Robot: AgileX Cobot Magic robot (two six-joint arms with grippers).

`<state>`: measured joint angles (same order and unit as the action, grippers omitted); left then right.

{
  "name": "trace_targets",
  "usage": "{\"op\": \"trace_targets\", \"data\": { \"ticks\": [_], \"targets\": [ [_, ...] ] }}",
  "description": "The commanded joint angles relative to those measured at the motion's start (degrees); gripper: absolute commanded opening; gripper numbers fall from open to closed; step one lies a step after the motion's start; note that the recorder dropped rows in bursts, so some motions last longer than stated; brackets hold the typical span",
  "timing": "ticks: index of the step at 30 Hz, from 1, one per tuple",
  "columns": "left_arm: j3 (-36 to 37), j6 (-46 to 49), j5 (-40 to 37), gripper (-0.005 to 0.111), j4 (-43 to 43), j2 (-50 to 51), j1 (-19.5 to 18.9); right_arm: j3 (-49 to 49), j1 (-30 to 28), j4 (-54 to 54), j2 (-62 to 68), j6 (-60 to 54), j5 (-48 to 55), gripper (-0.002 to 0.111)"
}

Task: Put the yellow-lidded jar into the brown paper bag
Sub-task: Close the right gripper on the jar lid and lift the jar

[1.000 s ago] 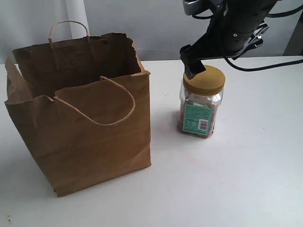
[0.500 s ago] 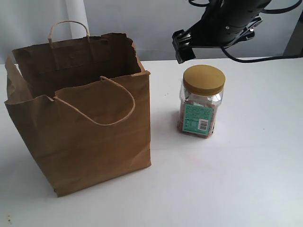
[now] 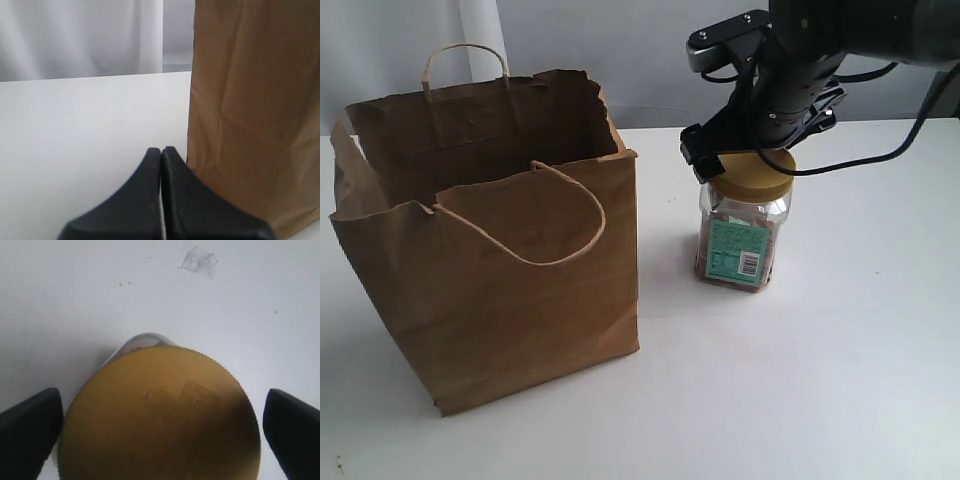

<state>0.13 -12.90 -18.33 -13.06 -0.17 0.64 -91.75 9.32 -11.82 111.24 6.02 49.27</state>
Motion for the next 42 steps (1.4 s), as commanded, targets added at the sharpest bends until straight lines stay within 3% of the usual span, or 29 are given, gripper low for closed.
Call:
{"op": "trace_targets", "data": {
  "ticks": [1,9,13,20,29,42],
  "targets": [
    [-0.1,-0.2,0.5,0.001,0.2,0.2,0.3,-0.3,-0.2,0.7,1.7,0.9,-0.6,0.105],
    [-0.1,-0.2,0.5,0.001,0.2,0.2,0.3,-0.3,-0.1,1.4,2.1,2.4,-0.6,0.105],
    [-0.1,-0.2,0.5,0.001,0.2,0.2,0.3,-0.3,-0.1,1.2,2.1,3.2,-0.4,0.096],
    [-0.1,-0.2,0.5,0.001,0.2,0.2,0.3,-0.4,-0.1,-1.7,1.8,7.9,-0.3,0.059],
    [-0.1,-0.2,0.5,0.001,0.2,0.2,0.3,-0.4,-0.1,-5.5,-0.7,9.6,-0.3,0.000],
    [-0.1,-0.2,0.5,0.001,0.2,0.2,0.3,-0.4,0.0,-5.7,-7.5,8.8,0.3,0.000]
  ]
}}
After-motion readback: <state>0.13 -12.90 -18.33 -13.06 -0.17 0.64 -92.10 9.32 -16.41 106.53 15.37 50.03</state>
